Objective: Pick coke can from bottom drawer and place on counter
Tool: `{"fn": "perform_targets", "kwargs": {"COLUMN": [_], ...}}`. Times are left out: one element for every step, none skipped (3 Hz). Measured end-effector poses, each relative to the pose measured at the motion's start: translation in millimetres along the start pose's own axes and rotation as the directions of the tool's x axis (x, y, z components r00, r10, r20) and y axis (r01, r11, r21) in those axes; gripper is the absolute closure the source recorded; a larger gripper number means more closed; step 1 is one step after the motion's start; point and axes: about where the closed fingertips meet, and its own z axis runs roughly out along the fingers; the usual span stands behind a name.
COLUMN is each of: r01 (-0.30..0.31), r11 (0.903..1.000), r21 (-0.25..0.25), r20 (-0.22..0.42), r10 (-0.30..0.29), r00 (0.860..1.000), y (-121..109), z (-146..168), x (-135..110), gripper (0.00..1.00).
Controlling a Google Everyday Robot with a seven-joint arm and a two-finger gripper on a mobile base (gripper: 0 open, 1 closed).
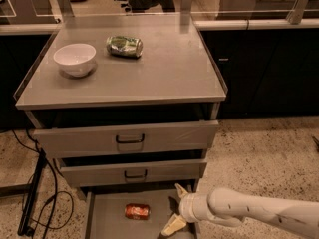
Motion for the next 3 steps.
{"fn": "perform_targets", "kwargs": {"r01": [-0.038,-0.038,-0.047], "r11": [0.9961,0.9961,0.9943], "r21": [-0.08,-0.08,-0.096], "r20": [0.0,0.0,0.001], "r10": [0.038,0.038,0.047], "r00": [0.999,0.999,0.999], "y": [34,34,40], "z": [74,74,99], "x": [38,38,44], "gripper": [0.0,0.0,0.0]}}
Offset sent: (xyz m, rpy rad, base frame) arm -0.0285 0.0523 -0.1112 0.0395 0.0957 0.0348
